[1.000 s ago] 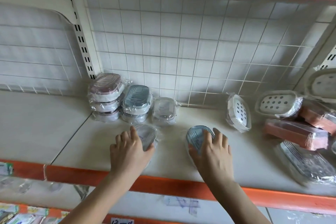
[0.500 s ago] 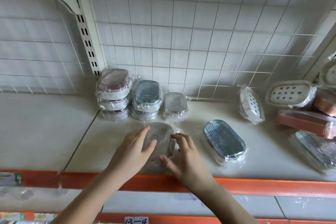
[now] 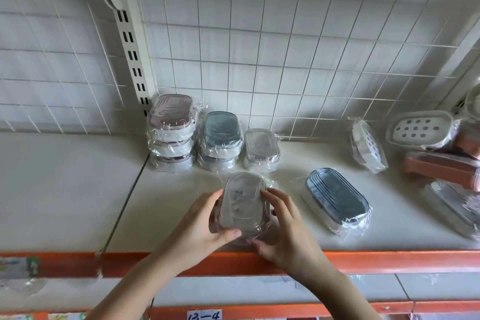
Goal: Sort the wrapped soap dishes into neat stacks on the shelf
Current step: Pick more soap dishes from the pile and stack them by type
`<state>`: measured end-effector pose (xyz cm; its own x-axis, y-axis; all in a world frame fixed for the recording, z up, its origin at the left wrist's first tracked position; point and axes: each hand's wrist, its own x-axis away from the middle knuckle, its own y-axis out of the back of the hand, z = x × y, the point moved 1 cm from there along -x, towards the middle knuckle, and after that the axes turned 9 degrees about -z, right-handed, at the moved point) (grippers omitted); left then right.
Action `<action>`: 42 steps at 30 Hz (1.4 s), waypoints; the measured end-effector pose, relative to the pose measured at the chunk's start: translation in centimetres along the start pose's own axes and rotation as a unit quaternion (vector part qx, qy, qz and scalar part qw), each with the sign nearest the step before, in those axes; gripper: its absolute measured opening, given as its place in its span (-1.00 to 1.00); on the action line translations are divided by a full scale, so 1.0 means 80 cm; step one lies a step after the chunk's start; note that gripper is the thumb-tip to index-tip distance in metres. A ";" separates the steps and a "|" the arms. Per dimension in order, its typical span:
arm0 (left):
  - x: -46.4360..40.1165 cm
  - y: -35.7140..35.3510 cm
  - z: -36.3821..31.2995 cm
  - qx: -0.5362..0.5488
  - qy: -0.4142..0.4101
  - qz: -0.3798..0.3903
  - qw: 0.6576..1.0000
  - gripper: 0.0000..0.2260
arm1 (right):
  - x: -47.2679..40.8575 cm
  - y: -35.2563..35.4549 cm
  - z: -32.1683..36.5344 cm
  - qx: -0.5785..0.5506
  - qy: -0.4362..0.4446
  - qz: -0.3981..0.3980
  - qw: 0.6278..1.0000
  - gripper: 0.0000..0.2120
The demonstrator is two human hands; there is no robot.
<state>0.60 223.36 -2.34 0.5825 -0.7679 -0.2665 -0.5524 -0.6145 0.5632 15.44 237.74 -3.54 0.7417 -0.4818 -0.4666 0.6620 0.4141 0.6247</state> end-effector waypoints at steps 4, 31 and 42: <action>0.000 0.004 -0.031 0.037 -0.063 -0.007 0.997 -0.24 | 0.001 0.024 0.005 -0.041 0.018 -0.056 0.997 -0.27; -0.169 -0.056 -0.080 -0.162 -0.027 -0.064 0.984 -0.35 | -0.174 0.068 -0.078 0.001 -0.058 0.049 0.997 -0.37; -0.169 -0.066 -0.071 -0.335 -0.072 -0.130 0.930 -0.55 | -0.184 0.050 -0.069 0.057 -0.046 0.049 0.996 -0.33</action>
<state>-0.98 237.98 2.74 0.5323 -0.6544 -0.5370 0.1210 -0.5690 0.8134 7.74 250.79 2.37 0.7851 -0.5149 -0.3442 0.5671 0.3740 0.7339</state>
